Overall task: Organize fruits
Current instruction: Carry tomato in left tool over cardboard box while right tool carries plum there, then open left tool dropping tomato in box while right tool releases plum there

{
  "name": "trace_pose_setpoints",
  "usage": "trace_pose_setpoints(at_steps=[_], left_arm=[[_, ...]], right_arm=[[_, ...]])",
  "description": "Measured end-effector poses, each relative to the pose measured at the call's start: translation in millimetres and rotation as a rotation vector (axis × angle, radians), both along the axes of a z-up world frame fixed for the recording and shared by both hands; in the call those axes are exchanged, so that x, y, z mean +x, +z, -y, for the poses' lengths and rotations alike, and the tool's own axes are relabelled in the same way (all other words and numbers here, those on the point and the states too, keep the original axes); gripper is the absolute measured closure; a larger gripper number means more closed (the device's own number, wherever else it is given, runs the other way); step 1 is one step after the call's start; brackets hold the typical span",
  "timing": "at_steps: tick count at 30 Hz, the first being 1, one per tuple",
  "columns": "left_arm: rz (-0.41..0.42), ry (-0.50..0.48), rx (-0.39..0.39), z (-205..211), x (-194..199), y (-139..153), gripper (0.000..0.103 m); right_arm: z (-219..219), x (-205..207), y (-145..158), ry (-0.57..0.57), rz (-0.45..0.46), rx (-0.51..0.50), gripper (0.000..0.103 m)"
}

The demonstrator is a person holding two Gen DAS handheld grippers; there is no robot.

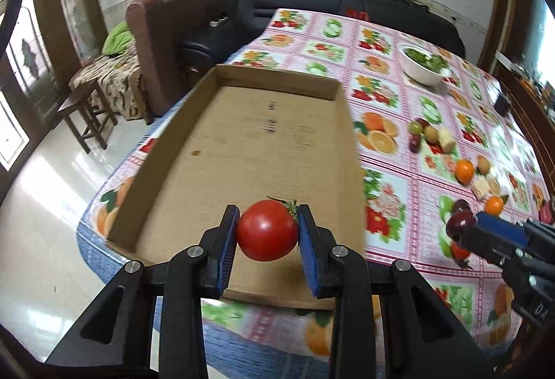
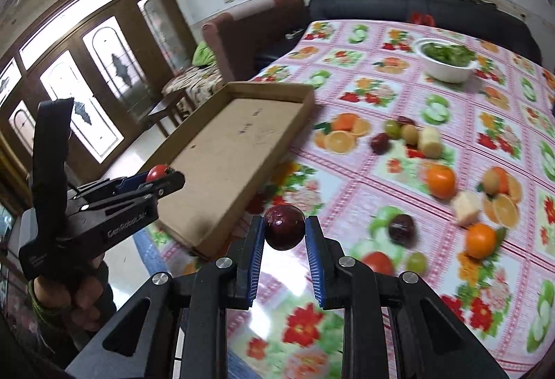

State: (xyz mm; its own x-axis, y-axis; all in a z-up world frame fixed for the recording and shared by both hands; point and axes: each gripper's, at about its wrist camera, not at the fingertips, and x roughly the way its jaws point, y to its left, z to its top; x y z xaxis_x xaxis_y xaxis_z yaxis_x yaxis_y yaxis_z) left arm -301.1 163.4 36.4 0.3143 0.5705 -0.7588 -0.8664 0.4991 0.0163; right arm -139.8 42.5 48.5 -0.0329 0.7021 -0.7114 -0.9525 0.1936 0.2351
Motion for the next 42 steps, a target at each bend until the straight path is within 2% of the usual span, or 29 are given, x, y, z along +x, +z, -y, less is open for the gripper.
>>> trace_pose_setpoints(at_steps=[8,13,17,22,26,29,31,33,35,42], left_arm=[[0.012,0.087,0.005,-29,-30,1,0.072],[0.000,0.113,-0.022,-53,-35,-8,0.072],[-0.021,0.125,-0.073,-66,-36,-22,0.072],[-0.062,0.119,-0.115,-70,-33,-37,0.072],[-0.109,0.115,-0.145,-72,-31,-50,0.072],[-0.137,0.112,-0.121,-69,-28,-51,0.071],[-0.131,0.110,-0.132,-68,-29,-49,0.070],[-0.125,0.118,-0.130,-66,-31,-46,0.066],[-0.121,0.128,-0.110,-62,-33,-40,0.056],[-0.087,0.130,-0.056,-50,-32,-18,0.056]], right_arm=[[-36,-26,-1,0.090,-0.014,-0.003,0.079],[-71,-45,-5,0.169,-0.042,-0.015,0.079],[-107,-68,-21,0.241,-0.053,-0.064,0.079],[-130,-88,-46,0.294,-0.028,-0.145,0.079],[-135,-94,-56,0.307,-0.009,-0.180,0.077],[-136,-95,-58,0.309,0.005,-0.198,0.074],[-135,-94,-60,0.306,0.005,-0.207,0.061],[-131,-94,-59,0.305,0.006,-0.195,0.059],[-126,-94,-55,0.307,-0.003,-0.184,0.058],[-106,-87,-40,0.304,-0.013,-0.135,0.053]])
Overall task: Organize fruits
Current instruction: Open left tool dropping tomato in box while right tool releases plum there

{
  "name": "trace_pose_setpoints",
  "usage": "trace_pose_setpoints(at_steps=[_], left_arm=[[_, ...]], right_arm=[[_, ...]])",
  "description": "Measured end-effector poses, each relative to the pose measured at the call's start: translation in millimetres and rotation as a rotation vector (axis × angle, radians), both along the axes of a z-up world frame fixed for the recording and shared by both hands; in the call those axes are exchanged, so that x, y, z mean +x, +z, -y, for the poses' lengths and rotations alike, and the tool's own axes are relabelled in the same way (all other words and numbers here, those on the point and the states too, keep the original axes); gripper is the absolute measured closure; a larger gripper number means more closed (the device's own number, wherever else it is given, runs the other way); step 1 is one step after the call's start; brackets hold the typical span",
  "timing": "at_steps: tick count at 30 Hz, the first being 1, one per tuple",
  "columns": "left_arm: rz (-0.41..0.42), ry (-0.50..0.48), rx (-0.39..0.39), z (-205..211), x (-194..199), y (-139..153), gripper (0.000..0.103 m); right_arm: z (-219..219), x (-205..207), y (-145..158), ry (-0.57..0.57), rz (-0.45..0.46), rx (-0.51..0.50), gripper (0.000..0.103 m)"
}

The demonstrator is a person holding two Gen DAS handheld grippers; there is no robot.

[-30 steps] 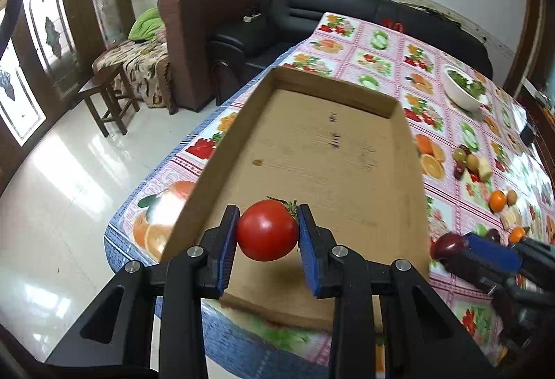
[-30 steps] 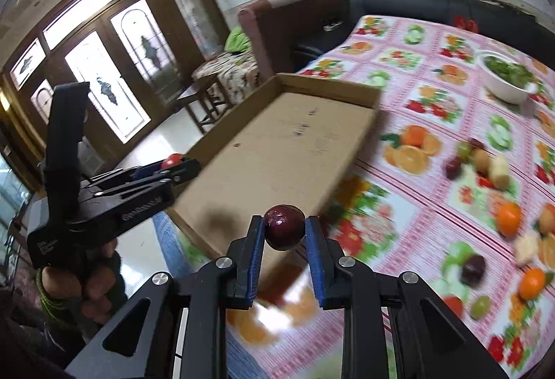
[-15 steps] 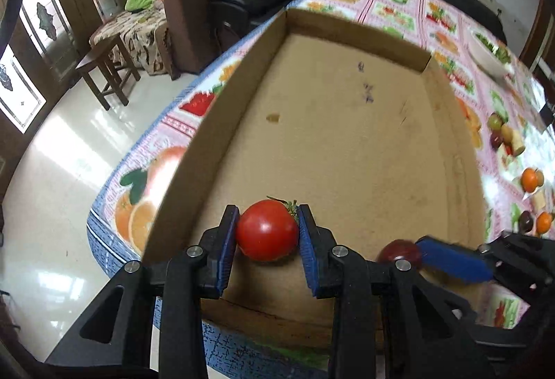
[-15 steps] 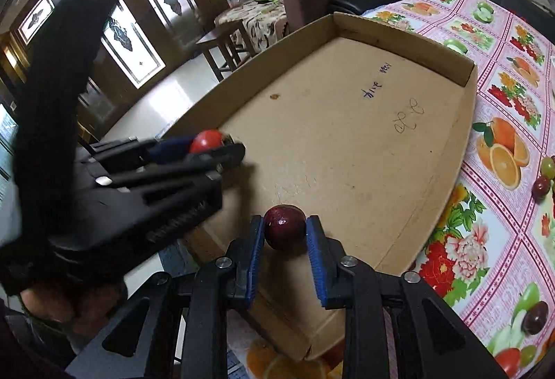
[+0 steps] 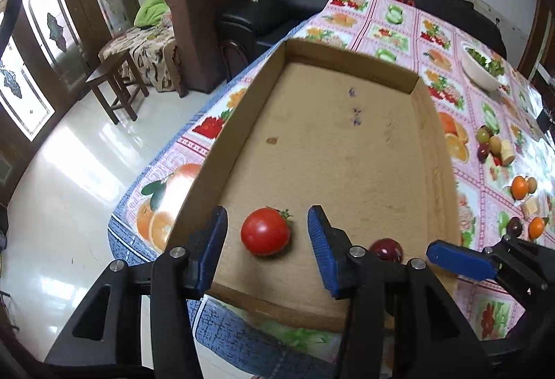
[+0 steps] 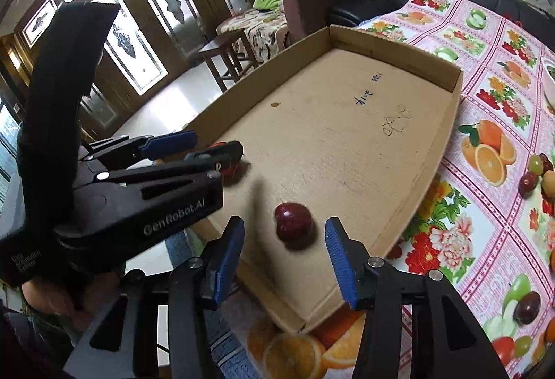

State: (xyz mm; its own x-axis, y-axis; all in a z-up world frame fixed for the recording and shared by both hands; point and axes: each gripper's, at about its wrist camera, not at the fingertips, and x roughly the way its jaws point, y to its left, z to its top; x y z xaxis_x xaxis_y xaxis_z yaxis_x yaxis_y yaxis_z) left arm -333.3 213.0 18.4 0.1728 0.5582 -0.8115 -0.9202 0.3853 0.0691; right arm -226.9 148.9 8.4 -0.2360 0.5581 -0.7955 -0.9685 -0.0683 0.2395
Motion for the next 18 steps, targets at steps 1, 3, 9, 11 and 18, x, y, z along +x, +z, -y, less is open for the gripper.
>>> trace_pose_setpoints(at_steps=[1,3,9,11,18], left_arm=[[-0.001,0.000,0.005,2,1,2,0.056],[0.002,-0.005,0.011,5,3,5,0.056],[0.012,-0.032,0.011,17,13,11,0.056],[0.014,-0.043,0.012,21,18,12,0.056],[0.016,-0.098,0.010,38,36,15,0.056]], right_arm=[[4,2,2,-0.004,-0.004,0.006,0.053],[13,7,5,-0.013,-0.010,0.014,0.053],[43,33,18,-0.079,-0.027,0.049,0.053],[51,41,21,-0.106,-0.029,0.055,0.053],[82,74,19,-0.212,-0.041,0.049,0.053]])
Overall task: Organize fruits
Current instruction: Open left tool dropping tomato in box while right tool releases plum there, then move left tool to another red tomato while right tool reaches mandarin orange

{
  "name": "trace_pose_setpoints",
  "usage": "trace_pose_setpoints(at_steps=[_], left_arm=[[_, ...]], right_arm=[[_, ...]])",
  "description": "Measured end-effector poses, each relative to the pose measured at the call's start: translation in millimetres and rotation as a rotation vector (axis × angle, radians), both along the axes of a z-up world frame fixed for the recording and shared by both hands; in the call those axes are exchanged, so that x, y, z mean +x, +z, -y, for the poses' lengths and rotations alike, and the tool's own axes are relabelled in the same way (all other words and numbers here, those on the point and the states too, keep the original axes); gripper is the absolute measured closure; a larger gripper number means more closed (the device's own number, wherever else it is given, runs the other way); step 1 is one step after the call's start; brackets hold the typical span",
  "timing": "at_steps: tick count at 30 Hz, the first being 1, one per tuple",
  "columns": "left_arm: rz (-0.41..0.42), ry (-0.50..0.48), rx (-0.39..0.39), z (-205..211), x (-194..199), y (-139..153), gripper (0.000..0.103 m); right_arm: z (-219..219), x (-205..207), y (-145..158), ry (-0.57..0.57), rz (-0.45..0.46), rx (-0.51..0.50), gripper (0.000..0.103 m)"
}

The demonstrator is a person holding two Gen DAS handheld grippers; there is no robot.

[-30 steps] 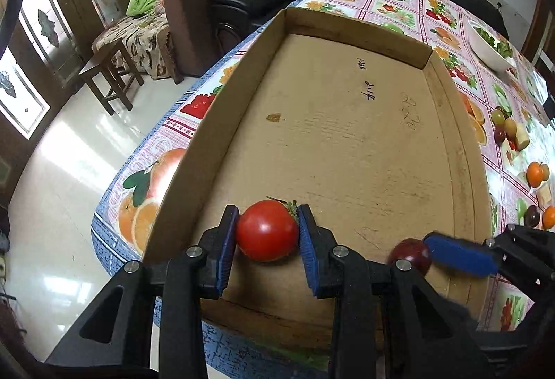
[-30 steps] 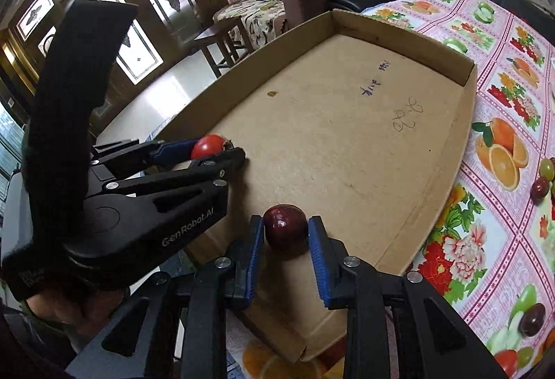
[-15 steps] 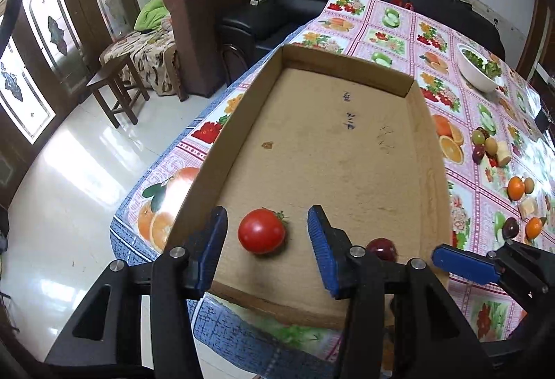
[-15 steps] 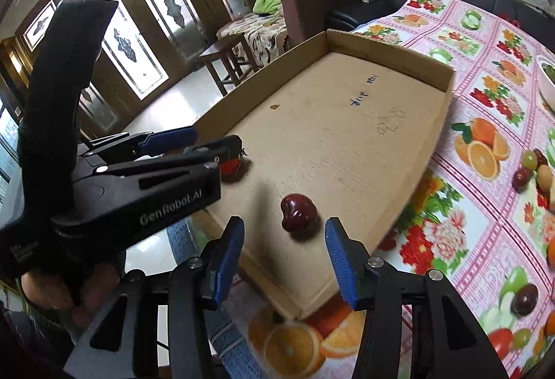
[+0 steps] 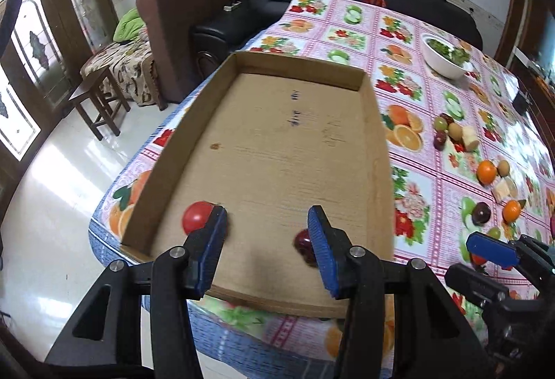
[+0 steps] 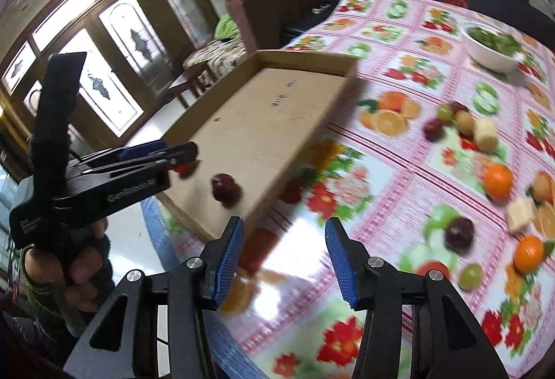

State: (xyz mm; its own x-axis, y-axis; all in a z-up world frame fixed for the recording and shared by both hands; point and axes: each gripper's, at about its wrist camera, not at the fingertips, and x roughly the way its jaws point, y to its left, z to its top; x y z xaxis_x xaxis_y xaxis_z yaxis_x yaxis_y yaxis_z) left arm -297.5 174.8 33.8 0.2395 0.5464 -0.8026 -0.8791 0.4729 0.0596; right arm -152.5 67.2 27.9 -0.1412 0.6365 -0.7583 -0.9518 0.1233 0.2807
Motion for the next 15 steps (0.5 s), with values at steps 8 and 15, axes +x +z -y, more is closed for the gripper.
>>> trace_pose_setpoints(at_steps=[8,15], left_arm=[[0.012,-0.063,-0.014,19,20,4,0.053],[0.032,-0.172,-0.067,46,50,-3,0.053]], right_arm=[[34,34,-2,-0.109,0.000,-0.006,0.053],[79,72,-5,-0.231,0.005,-0.015,0.053]])
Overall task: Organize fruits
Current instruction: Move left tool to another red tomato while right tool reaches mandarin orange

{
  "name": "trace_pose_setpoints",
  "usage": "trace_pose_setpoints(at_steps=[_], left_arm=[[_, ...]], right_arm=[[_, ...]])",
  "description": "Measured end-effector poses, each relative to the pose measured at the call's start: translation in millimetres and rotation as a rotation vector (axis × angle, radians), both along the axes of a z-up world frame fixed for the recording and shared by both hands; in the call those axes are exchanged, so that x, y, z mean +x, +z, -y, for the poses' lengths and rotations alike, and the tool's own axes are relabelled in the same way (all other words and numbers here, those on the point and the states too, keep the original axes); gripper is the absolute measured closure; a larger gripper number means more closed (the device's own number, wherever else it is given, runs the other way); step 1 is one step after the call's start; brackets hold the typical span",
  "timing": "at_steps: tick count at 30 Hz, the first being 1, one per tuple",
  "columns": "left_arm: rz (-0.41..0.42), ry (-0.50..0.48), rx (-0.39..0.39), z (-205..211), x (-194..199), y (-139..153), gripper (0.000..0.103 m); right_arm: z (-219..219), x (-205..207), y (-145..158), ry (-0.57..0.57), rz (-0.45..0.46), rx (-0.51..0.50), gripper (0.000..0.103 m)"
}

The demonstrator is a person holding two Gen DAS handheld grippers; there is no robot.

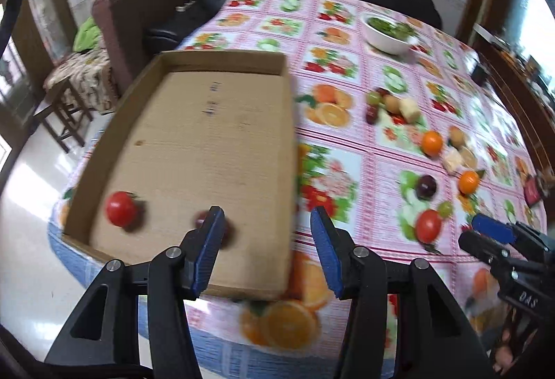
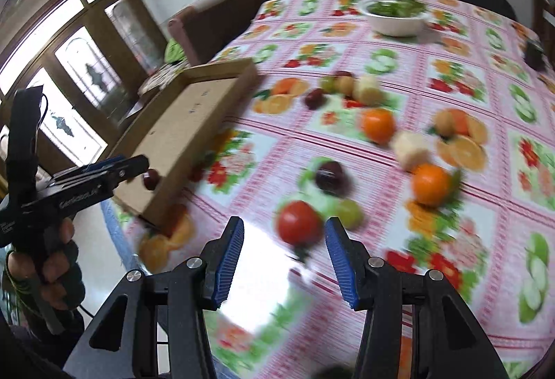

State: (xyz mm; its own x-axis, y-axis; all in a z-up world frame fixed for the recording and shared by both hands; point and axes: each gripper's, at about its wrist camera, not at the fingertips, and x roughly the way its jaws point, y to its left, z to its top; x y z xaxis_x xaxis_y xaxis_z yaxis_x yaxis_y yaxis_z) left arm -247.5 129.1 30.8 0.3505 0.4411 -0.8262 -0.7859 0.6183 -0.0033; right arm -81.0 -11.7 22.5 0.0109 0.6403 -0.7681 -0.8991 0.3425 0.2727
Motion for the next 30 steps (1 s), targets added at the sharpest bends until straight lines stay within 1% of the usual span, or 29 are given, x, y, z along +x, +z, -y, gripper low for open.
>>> trace_pose_setpoints(at_steps=[2,5,8,13,21,27,30], left_arm=[[0.004,-0.030,-0.017,8,10,-3,0.053],[0.005,-0.085,-0.044,22,26,-7,0.053],[0.009,-0.129,-0.069,32,38,-11,0.053],[0.042,-0.211,-0.134,49,58,-17,0.053],[0.015,-0.266,-0.157,63,82,-28,0.053],[0.028,-0.299,-0.198,66,90,-32,0.053],[0.024,-0.304,-0.204,66,95,-34,0.053]], right_arm=[[12,9,0,-0.032,0.001,0.001,0.052],[28,24,-2,-0.084,0.007,-0.005,0.047],[43,39,-6,-0.133,-0.001,-0.008,0.047],[54,56,-12,-0.186,-0.009,-0.007,0.047],[49,69,-19,-0.223,0.007,-0.010,0.047],[37,78,-22,-0.229,0.009,-0.016,0.047],[31,82,-23,-0.229,0.014,-0.022,0.047]])
